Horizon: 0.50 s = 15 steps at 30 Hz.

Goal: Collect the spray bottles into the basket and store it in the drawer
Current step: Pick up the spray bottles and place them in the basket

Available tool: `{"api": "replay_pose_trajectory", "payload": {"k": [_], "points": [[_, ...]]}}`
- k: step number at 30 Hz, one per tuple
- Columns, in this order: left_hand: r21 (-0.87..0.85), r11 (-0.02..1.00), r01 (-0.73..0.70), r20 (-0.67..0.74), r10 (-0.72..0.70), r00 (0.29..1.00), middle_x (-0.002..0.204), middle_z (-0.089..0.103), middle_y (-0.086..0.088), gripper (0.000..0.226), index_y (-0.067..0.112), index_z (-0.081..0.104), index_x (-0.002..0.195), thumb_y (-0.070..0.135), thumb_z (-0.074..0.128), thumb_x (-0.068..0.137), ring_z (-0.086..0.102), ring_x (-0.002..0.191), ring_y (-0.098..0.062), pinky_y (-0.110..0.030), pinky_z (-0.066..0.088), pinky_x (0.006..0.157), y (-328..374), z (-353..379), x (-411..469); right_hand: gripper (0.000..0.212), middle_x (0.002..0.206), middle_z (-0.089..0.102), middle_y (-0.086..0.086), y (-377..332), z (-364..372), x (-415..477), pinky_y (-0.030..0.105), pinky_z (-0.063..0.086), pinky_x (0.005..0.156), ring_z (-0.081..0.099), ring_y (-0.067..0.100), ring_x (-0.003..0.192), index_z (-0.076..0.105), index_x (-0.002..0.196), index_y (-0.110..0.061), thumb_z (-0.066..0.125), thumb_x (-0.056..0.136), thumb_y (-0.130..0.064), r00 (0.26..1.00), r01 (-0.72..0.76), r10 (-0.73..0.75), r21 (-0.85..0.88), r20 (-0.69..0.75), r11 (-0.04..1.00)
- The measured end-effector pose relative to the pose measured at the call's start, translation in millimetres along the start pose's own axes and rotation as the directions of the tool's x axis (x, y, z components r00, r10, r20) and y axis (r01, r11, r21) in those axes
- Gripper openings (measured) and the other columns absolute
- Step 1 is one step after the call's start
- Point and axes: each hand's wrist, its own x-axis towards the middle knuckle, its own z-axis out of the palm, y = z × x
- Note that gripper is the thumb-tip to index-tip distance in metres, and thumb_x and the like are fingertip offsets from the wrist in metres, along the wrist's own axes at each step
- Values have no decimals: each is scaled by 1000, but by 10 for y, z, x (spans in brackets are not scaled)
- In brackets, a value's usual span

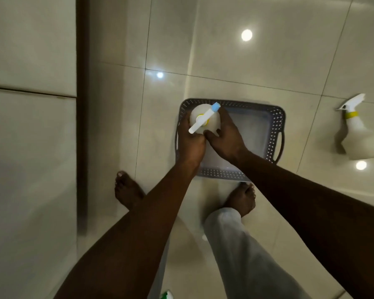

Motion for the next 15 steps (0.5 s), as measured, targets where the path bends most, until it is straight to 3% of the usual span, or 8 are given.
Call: {"api": "replay_pose_trajectory", "payload": {"k": [4,8,10,15], "points": [[58,997,42,-29,-41,999,140,66,-6,62,18,58,147,-3,57,89,64,129,-24,-48,53,110,-89,-9,149,87,158,50,11,71,109,183,39,45,116,49,30,144,31,162,-12,77,88,-7,1000,3,-3,-45,2,999],[126,988,87,-22,-85,996,143,63,-6,74,22,55,149,12,52,76,61,132,-25,-45,53,111,-188,-49,279,89,157,51,10,164,202,337,27,41,106,50,29,143,31,162,-14,78,87,-12,1000,2,1,-88,27,996],[149,987,58,-23,-55,998,139,67,-2,73,23,58,146,14,52,74,64,129,-21,-44,54,109,-222,-49,305,84,151,55,9,210,228,380,22,38,97,54,29,137,36,158,-14,80,86,-13,1000,-8,11,-86,24,996],[145,989,-15,-31,19,999,139,67,5,58,25,59,144,18,60,86,64,127,-14,-42,52,112,-289,-39,277,90,154,53,7,226,224,367,14,35,95,51,21,138,33,161,-15,83,87,-17,999,-38,40,-74,28,997]]}}
